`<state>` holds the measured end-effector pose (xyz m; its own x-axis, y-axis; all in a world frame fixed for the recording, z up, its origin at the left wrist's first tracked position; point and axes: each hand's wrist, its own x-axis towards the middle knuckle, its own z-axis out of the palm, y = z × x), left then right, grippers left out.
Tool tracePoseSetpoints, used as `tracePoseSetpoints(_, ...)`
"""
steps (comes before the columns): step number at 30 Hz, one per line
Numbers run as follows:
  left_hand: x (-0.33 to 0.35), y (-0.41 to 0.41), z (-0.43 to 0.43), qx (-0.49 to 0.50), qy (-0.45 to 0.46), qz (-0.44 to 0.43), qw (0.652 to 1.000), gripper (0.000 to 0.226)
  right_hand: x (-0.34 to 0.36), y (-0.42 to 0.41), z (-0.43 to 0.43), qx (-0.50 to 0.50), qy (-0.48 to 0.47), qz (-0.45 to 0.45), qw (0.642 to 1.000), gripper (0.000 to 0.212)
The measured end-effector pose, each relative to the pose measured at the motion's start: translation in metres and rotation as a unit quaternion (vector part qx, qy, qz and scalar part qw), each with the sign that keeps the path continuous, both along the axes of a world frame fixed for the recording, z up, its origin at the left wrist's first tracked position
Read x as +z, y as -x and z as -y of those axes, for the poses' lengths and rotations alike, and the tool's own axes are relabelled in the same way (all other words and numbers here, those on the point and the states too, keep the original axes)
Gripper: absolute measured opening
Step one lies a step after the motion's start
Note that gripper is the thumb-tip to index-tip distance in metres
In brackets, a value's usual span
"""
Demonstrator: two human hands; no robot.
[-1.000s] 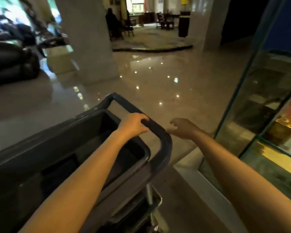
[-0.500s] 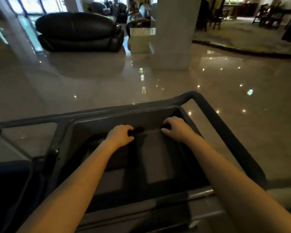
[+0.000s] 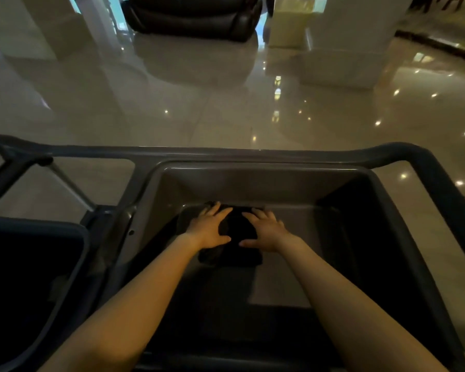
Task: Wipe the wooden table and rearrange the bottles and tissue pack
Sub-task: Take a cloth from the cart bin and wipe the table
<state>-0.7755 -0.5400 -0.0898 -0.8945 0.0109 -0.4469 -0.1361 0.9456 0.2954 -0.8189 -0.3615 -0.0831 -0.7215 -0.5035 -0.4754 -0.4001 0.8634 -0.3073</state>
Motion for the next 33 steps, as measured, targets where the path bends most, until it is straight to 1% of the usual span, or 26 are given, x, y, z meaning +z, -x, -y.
tracePoseSetpoints(2, -0.012, 0.000, 0.004, -0.016, -0.004, 0.014, 1.000, 0.092, -0.010, 0.000, 0.011, 0.013, -0.004, 0.003, 1.000, 0.092)
tracePoseSetpoints(6, -0.033, -0.001, 0.010, -0.011, 0.004, 0.038, 0.999, 0.102, -0.025, 0.003, 0.024, 0.020, -0.014, -0.002, 1.000, 0.094)
tracePoseSetpoints(10, -0.045, -0.003, 0.017, -0.029, 0.018, 0.039, 0.999, 0.100, -0.037, 0.005, 0.026, 0.028, -0.027, -0.009, 0.999, 0.097)
tracePoseSetpoints(12, -0.047, -0.002, 0.019, -0.042, 0.026, 0.031, 0.998, 0.098, -0.042, 0.006, 0.025, 0.035, -0.028, -0.018, 0.999, 0.094)
tracePoseSetpoints(16, -0.046, -0.001, 0.011, -0.045, 0.030, -0.003, 0.999, 0.087, -0.048, 0.003, 0.024, 0.028, -0.004, -0.045, 0.999, 0.078)
tracePoseSetpoints(21, -0.051, -0.006, -0.001, -0.008, -0.013, -0.086, 0.996, 0.066, -0.055, -0.008, 0.026, 0.020, 0.043, -0.112, 0.993, 0.057)
tracePoseSetpoints(23, -0.051, -0.007, -0.003, -0.003, -0.010, -0.113, 0.994, 0.058, -0.055, -0.012, 0.028, 0.006, 0.052, -0.124, 0.991, 0.052)
tracePoseSetpoints(27, -0.048, -0.008, -0.009, -0.007, 0.022, -0.136, 0.990, 0.043, -0.051, -0.016, 0.028, -0.018, 0.064, -0.115, 0.991, 0.047)
tracePoseSetpoints(30, -0.044, -0.011, -0.018, -0.018, 0.045, -0.131, 0.990, 0.040, -0.047, -0.019, 0.022, -0.019, 0.066, -0.108, 0.992, 0.043)
tracePoseSetpoints(33, -0.036, -0.013, -0.026, -0.025, 0.049, -0.132, 0.990, 0.039, -0.039, -0.023, 0.011, -0.036, 0.080, -0.082, 0.993, 0.043)
